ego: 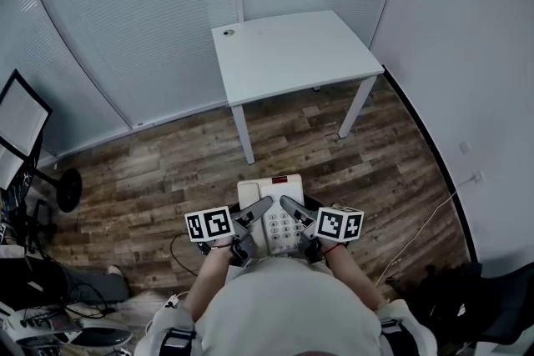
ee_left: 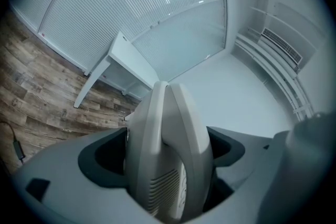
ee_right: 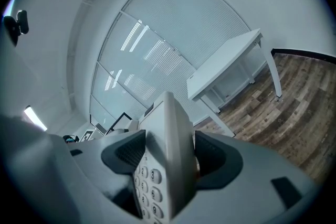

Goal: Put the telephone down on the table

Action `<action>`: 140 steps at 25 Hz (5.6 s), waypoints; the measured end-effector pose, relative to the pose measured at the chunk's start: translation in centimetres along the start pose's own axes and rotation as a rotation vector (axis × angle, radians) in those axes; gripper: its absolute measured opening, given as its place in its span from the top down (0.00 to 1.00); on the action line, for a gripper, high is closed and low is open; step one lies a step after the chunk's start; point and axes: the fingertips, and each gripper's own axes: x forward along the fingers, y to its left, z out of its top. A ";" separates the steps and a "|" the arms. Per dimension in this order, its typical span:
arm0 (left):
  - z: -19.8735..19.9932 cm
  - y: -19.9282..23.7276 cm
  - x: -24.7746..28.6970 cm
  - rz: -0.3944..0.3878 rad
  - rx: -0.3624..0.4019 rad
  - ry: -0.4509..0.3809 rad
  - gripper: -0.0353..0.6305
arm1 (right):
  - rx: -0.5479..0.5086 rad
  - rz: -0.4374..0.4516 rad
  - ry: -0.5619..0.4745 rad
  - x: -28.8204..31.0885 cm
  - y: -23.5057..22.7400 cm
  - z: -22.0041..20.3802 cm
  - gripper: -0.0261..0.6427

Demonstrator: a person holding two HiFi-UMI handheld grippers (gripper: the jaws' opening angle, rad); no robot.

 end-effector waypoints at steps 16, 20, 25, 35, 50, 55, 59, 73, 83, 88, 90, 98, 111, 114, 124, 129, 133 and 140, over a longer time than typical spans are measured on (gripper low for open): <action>0.6 -0.1 1.1 0.019 0.000 -0.001 0.30 | 0.017 0.014 0.010 0.3 -0.9 0.9 0.50; 1.0 0.0 2.4 0.015 0.003 0.011 0.30 | 0.027 0.010 0.001 0.4 -1.8 1.8 0.50; 2.0 0.6 4.2 0.004 -0.004 0.030 0.30 | 0.035 -0.009 -0.007 1.1 -3.2 3.0 0.50; 6.1 1.5 8.1 -0.017 -0.002 0.057 0.30 | 0.050 -0.032 -0.023 3.9 -5.4 7.3 0.50; 15.7 4.1 13.2 -0.034 -0.018 0.059 0.30 | 0.060 -0.058 -0.014 11.3 -7.5 15.3 0.50; 19.1 5.2 14.5 -0.033 -0.028 0.065 0.30 | 0.066 -0.065 -0.011 14.1 -7.9 17.8 0.50; 21.6 6.2 15.5 -0.039 -0.029 0.067 0.30 | 0.065 -0.072 -0.011 16.2 -8.3 19.6 0.50; 30.3 9.5 18.6 -0.063 -0.008 0.095 0.30 | 0.071 -0.094 -0.048 23.7 -9.3 25.3 0.50; 34.3 11.5 20.1 -0.085 -0.010 0.123 0.30 | 0.078 -0.122 -0.063 27.4 -9.8 27.8 0.50; 34.7 11.9 20.7 -0.096 -0.029 0.125 0.30 | 0.076 -0.135 -0.047 28.0 -10.2 28.3 0.50; 34.9 12.1 21.0 -0.096 -0.031 0.131 0.30 | 0.080 -0.139 -0.046 28.2 -10.4 28.5 0.50; 36.3 12.3 23.1 -0.073 -0.018 0.139 0.30 | 0.101 -0.124 -0.054 29.0 -12.1 30.2 0.50; 41.6 13.5 30.0 -0.039 -0.047 0.112 0.30 | 0.098 -0.104 -0.008 32.7 -16.8 37.1 0.50; 42.8 13.7 31.5 -0.032 -0.052 0.113 0.30 | 0.102 -0.103 -0.002 33.5 -17.7 38.6 0.50; 45.8 14.2 36.2 -0.023 -0.077 0.112 0.30 | 0.106 -0.113 0.022 35.3 -21.0 42.9 0.50; 47.3 14.8 38.6 -0.017 -0.089 0.100 0.30 | 0.100 -0.111 0.042 36.5 -22.7 45.0 0.50; 48.2 15.0 40.0 -0.007 -0.100 0.087 0.30 | 0.093 -0.104 0.059 37.1 -23.8 46.4 0.50; 49.5 16.0 42.5 0.013 -0.120 0.075 0.30 | 0.092 -0.098 0.086 38.6 -25.9 48.2 0.50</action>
